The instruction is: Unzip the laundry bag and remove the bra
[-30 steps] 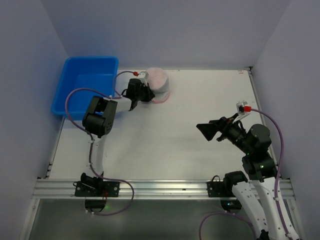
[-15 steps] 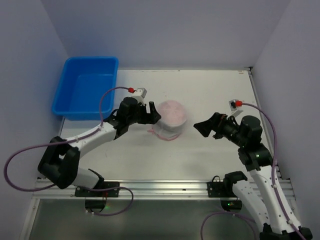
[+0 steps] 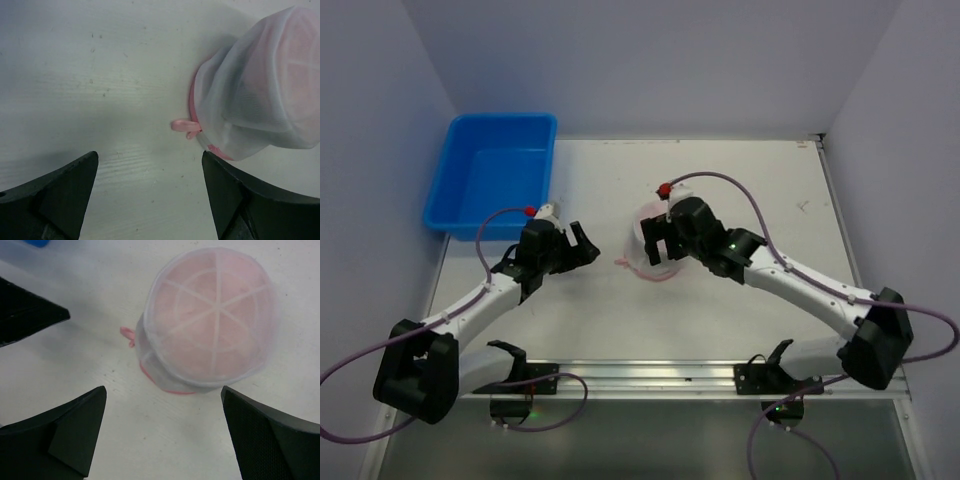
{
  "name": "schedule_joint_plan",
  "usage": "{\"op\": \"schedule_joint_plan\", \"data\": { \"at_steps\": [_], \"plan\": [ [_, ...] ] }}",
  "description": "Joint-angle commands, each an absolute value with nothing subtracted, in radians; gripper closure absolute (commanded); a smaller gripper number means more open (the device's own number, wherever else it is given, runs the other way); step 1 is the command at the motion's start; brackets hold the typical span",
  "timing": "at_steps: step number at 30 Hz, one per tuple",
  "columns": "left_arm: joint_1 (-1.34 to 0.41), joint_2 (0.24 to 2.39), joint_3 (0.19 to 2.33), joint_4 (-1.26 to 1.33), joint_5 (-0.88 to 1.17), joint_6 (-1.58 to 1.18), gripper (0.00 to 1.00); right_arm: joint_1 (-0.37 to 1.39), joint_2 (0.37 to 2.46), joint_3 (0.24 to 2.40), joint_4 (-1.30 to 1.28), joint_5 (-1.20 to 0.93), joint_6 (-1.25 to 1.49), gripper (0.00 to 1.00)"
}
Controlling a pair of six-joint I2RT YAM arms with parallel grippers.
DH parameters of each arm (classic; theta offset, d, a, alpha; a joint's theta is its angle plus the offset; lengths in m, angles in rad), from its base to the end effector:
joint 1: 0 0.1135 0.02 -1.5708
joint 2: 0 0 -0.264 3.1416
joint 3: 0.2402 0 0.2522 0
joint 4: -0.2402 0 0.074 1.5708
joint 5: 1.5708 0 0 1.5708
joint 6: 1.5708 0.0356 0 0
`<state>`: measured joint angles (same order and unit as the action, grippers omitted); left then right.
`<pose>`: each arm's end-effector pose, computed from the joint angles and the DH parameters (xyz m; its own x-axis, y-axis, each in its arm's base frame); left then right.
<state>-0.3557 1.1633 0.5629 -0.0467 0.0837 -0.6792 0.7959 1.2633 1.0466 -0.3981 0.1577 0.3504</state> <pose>0.2228 -0.0859 0.2010 -0.6970 -0.4088 -0.5891 -0.0363 0.8406 -0.5404 0.2009 0.1971 0.3081 -0.5904 -0.1184 -0.7983 -0.4399 0.8765 0.1953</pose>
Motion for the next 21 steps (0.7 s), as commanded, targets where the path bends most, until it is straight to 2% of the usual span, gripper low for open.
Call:
{"op": "schedule_joint_plan", "data": {
  "at_steps": [1, 5, 12, 15, 16, 17, 19, 21],
  "plan": [
    [-0.344, 1.105, 0.519, -0.038, 0.140, -0.722, 0.12, 0.874, 1.392, 1.161, -0.356, 0.463, 0.184, 0.01],
    [-0.337, 1.059, 0.454, -0.035, 0.146, -0.738, 0.12, 0.951, 1.615, 1.265, -0.370, 0.584, 0.130, 0.01],
    [-0.331, 0.970, 0.394, -0.061, 0.140, -0.739, 0.12, 0.959, 1.896, 1.416, -0.423, 0.779, 0.130, 0.04],
    [-0.331, 0.942, 0.380, -0.074, 0.143, -0.742, 0.12, 0.959, 1.954, 1.474, -0.471, 0.871, 0.170, 0.30],
    [-0.331, 0.933, 0.376, -0.080, 0.143, -0.742, 0.12, 0.959, 1.951, 1.501, -0.498, 0.871, 0.185, 0.58],
    [-0.330, 0.925, 0.373, -0.083, 0.140, -0.745, 0.12, 0.959, 1.941, 1.509, -0.502, 0.864, 0.202, 0.69],
    [-0.330, 0.904, 0.373, -0.086, 0.138, -0.746, 0.12, 0.957, 1.885, 1.519, -0.500, 0.796, 0.225, 0.87],
    [-0.330, 0.894, 0.377, -0.084, 0.144, -0.739, 0.12, 0.957, 1.841, 1.526, -0.500, 0.694, 0.239, 0.94]
  ]
}}
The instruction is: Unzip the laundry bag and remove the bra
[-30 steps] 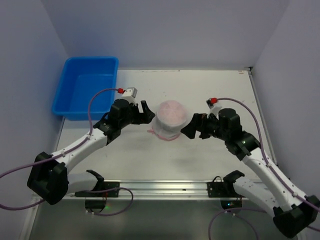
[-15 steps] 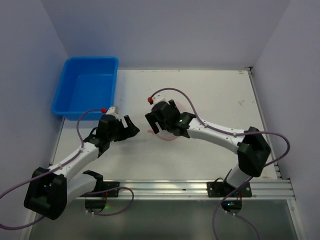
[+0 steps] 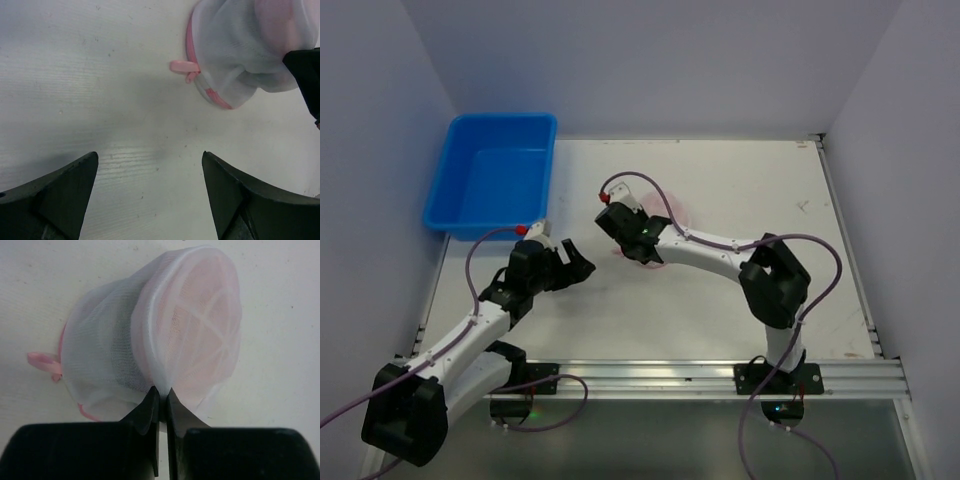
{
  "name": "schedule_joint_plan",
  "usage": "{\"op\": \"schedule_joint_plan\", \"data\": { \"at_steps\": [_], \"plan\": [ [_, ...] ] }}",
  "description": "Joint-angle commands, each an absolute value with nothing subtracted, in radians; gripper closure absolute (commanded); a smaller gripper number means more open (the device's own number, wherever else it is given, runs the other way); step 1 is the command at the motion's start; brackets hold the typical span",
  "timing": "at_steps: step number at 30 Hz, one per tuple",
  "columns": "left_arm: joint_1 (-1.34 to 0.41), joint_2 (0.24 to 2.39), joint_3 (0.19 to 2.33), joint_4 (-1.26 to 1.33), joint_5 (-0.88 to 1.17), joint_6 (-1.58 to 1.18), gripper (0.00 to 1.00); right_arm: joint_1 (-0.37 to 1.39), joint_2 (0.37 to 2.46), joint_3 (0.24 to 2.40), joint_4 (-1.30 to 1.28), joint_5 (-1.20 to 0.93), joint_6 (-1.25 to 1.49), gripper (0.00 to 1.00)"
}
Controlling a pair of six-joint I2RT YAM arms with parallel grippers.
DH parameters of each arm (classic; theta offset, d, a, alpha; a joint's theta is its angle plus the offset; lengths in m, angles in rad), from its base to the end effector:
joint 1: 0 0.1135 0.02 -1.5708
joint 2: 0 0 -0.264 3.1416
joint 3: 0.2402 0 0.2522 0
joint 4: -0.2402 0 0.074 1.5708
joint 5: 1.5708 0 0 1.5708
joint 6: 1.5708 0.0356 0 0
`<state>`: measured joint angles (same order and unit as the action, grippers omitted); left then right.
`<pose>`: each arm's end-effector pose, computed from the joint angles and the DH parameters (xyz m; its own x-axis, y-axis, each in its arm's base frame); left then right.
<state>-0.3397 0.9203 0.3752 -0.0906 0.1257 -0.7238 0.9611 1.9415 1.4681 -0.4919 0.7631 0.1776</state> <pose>0.1764 -0.0671 0.1830 -0.7014 -0.4490 -0.5536 -0.0517 0.8067 -0.5886 0.2594 0.3284 0.2193 -0.5283 -0.5334 -0.6606 -0.2783 0.8438 -0.4588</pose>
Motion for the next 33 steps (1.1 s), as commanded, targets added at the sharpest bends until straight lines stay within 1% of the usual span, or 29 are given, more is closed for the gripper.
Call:
{"op": "schedule_joint_plan", "data": {
  "at_steps": [1, 2, 3, 4, 6, 7, 8, 10, 13, 15, 17, 18, 19, 21, 25, 33],
  "plan": [
    [-0.330, 0.894, 0.380, -0.080, 0.150, -0.736, 0.12, 0.951, 1.794, 1.531, -0.499, 0.646, 0.244, 0.97],
    [-0.330, 0.897, 0.391, -0.081, 0.166, -0.732, 0.12, 0.948, 1.766, 1.532, -0.500, 0.596, 0.258, 1.00],
    [-0.330, 0.897, 0.399, -0.075, 0.176, -0.729, 0.12, 0.942, 1.738, 1.529, -0.499, 0.544, 0.291, 1.00],
    [-0.330, 0.896, 0.402, -0.068, 0.190, -0.727, 0.12, 0.922, 1.686, 1.525, -0.499, 0.446, 0.311, 1.00],
    [-0.330, 0.881, 0.417, -0.055, 0.225, -0.730, 0.12, 0.890, 1.639, 1.499, -0.489, 0.340, 0.391, 1.00],
    [-0.330, 0.871, 0.422, -0.054, 0.229, -0.732, 0.12, 0.847, 1.588, 1.477, -0.454, 0.222, 0.418, 1.00],
    [-0.330, 0.850, 0.432, -0.054, 0.230, -0.738, 0.12, 0.821, 1.560, 1.450, -0.425, 0.150, 0.475, 1.00],
    [-0.330, 0.828, 0.446, -0.063, 0.227, -0.738, 0.12, 0.747, 1.510, 1.337, -0.298, -0.046, 0.538, 1.00],
    [-0.330, 0.779, 0.480, -0.072, 0.226, -0.738, 0.12, 0.701, 1.467, 1.221, -0.184, -0.152, 0.615, 1.00],
    [-0.330, 0.735, 0.498, -0.066, 0.216, -0.738, 0.12, 0.652, 1.470, 1.139, -0.128, -0.265, 0.705, 1.00],
    [-0.330, 0.706, 0.509, -0.071, 0.190, -0.726, 0.12, 0.609, 1.477, 1.056, 0.015, -0.395, 0.843, 1.00],
    [-0.328, 0.701, 0.517, -0.081, 0.183, -0.721, 0.12, 0.571, 1.485, 0.976, 0.082, -0.429, 0.886, 1.00],
    [-0.330, 0.700, 0.520, -0.087, 0.172, -0.713, 0.12, 0.557, 1.496, 0.945, 0.160, -0.455, 0.922, 1.00],
    [-0.330, 0.709, 0.523, -0.109, 0.170, -0.696, 0.12, 0.519, 1.537, 0.882, 0.219, -0.520, 0.997, 1.00],
    [-0.330, 0.753, 0.505, -0.101, 0.198, -0.693, 0.12, 0.456, 1.595, 0.779, 0.394, -0.584, 1.092, 1.00],
    [-0.330, 0.860, 0.468, 0.067, 0.261, -0.752, 0.12, 0.361, 1.707, 0.640, 0.546, -0.647, 1.222, 1.00]
  ]
}}
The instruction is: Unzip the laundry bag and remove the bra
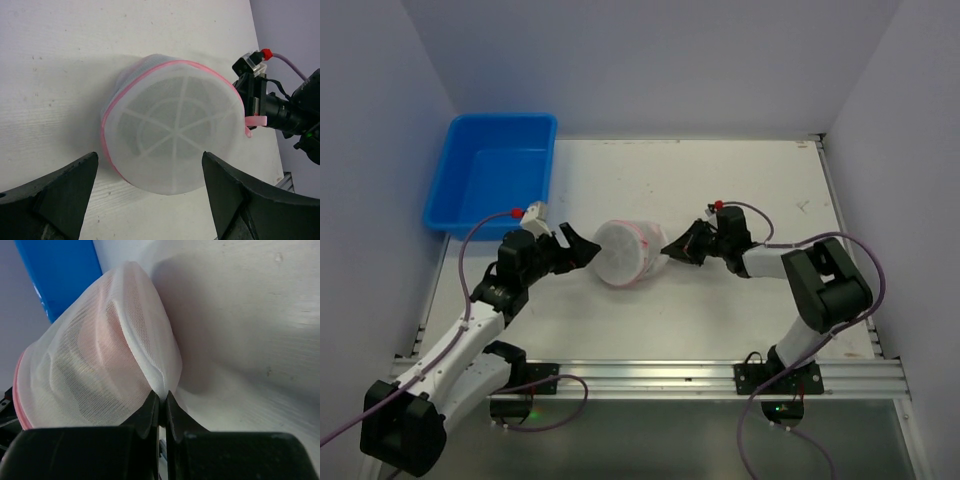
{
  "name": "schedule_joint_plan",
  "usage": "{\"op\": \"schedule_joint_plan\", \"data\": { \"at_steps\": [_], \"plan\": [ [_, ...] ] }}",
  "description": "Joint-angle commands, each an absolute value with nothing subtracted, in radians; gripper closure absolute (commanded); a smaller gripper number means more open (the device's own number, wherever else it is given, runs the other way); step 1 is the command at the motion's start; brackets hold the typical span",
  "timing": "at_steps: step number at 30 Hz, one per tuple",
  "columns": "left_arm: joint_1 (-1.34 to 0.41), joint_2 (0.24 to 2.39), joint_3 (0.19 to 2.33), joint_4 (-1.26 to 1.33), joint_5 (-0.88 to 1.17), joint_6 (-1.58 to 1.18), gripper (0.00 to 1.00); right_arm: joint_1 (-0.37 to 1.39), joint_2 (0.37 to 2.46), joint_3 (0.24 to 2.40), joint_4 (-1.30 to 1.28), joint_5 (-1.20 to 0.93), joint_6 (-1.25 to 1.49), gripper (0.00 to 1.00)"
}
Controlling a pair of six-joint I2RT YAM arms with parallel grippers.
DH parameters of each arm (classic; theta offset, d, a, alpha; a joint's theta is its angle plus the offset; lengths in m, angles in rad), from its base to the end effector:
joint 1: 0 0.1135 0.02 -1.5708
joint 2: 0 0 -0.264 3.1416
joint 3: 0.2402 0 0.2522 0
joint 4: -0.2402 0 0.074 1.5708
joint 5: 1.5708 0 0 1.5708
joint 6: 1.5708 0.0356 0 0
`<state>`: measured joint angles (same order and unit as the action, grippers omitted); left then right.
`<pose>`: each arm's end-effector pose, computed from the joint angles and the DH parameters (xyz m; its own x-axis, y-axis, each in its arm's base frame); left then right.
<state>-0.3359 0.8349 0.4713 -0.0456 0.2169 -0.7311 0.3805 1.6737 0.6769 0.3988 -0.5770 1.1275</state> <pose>0.1796 -0.0708 0.2349 -0.6190 -0.4745 -0.6258 0.1276 0.7255 -0.6763 0.2865 0.1355 0.1445 -0.8835 0.4620 -0.0771 0.1592 0.4508 0.8783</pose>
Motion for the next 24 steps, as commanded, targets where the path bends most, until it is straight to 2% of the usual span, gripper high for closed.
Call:
{"op": "schedule_joint_plan", "data": {
  "at_steps": [1, 4, 6, 9, 10, 11, 13, 14, 17, 24],
  "plan": [
    [-0.330, 0.880, 0.468, 0.077, 0.267, -0.752, 0.12, 0.357, 1.735, 0.631, 0.581, -0.656, 1.239, 1.00],
    [-0.331, 0.914, 0.472, 0.120, 0.294, -0.758, 0.12, 0.348, 1.769, 0.594, 0.642, -0.655, 1.302, 0.96],
    [-0.333, 0.951, 0.472, 0.150, 0.313, -0.772, 0.12, 0.347, 1.781, 0.575, 0.656, -0.649, 1.322, 0.89],
    [-0.345, 0.997, 0.472, 0.179, 0.325, -0.785, 0.13, 0.347, 1.743, 0.546, 0.646, -0.617, 1.307, 0.68],
    [-0.348, 1.015, 0.472, 0.186, 0.319, -0.790, 0.13, 0.347, 1.724, 0.540, 0.625, -0.605, 1.298, 0.56],
    [-0.359, 1.025, 0.476, 0.198, 0.316, -0.793, 0.13, 0.347, 1.679, 0.541, 0.592, -0.576, 1.261, 0.51],
    [-0.373, 1.048, 0.482, 0.210, 0.313, -0.801, 0.15, 0.347, 1.622, 0.558, 0.433, -0.536, 1.166, 0.35],
    [-0.389, 1.055, 0.485, 0.219, 0.310, -0.802, 0.15, 0.347, 1.562, 0.578, 0.378, -0.479, 1.135, 0.31],
    [-0.437, 1.104, 0.509, 0.222, 0.273, -0.795, 0.17, 0.347, 1.487, 0.615, 0.206, -0.419, 1.042, 0.23],
    [-0.466, 1.226, 0.584, 0.221, 0.210, -0.759, 0.24, 0.347, 1.295, 0.702, -0.098, -0.290, 0.870, 0.20]
  ]
}}
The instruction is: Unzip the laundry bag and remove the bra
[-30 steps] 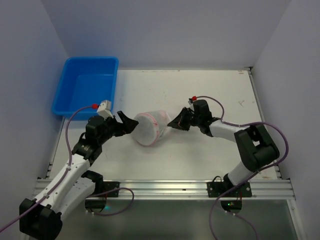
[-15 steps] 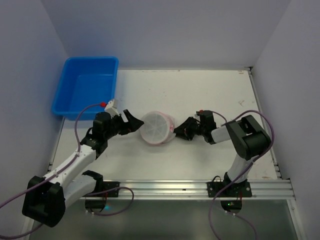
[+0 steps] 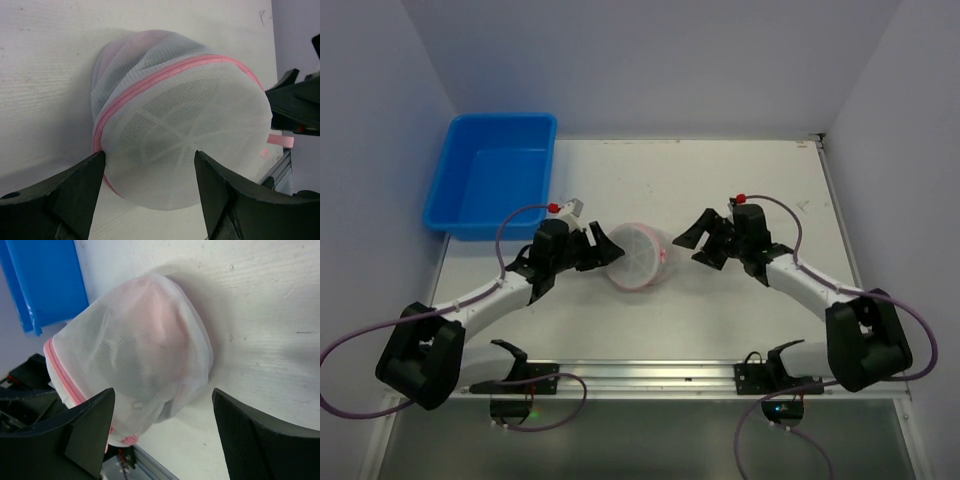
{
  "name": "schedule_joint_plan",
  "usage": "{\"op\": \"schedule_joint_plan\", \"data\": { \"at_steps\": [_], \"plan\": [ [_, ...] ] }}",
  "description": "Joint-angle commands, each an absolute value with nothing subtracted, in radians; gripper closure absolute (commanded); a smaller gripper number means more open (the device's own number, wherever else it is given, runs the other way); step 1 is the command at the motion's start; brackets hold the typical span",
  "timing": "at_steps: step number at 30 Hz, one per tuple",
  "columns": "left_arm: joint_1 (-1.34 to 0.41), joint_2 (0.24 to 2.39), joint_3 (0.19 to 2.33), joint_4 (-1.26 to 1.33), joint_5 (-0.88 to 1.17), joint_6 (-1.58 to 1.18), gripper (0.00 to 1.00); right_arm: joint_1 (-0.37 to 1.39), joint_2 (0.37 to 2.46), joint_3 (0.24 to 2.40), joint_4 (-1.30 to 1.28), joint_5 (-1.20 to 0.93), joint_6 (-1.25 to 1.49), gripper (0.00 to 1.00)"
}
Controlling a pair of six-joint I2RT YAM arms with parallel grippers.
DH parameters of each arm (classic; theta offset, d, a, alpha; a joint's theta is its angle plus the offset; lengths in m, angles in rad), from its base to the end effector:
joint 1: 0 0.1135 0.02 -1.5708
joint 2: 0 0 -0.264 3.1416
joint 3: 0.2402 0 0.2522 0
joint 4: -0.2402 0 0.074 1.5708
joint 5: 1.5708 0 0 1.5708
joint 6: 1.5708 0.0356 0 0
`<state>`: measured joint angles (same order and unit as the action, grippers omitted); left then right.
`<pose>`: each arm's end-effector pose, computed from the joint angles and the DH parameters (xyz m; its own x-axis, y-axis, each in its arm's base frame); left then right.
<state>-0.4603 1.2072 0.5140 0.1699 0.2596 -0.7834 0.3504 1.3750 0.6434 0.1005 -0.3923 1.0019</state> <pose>0.2170 -0.1178 0.1957 -0.7608 -0.3841 -0.5232 0.1294 0.7002 -0.7021 0.2558 0.1080 0.1904 -0.8100 0.5328 -0.2449 0.1398 0.5811 0.8017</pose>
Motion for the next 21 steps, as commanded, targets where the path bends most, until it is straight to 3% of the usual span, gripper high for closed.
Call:
{"op": "schedule_joint_plan", "data": {
  "at_steps": [1, 7, 12, 16, 21],
  "plan": [
    [-0.466, 1.233, 0.598, 0.215, 0.201, -0.749, 0.25, 0.348, 1.255, 0.716, -0.122, -0.285, 0.809, 0.19],
    [-0.468, 1.346, 0.748, 0.175, 0.190, -0.625, 0.25, 0.374, 1.170, 0.865, -0.300, -0.262, 0.611, 0.19],
    [-0.466, 1.442, 0.857, 0.166, 0.227, -0.551, 0.21, 0.462, 1.222, 1.021, -0.379, -0.180, 0.542, 0.21],
    [-0.466, 1.398, 0.887, 0.095, 0.193, -0.566, 0.13, 0.514, 1.321, 1.127, -0.425, -0.156, 0.525, 0.22],
    [-0.466, 1.264, 0.810, -0.073, 0.092, -0.656, 0.09, 0.558, 1.413, 1.173, -0.422, -0.166, 0.544, 0.26]
  ]
}}
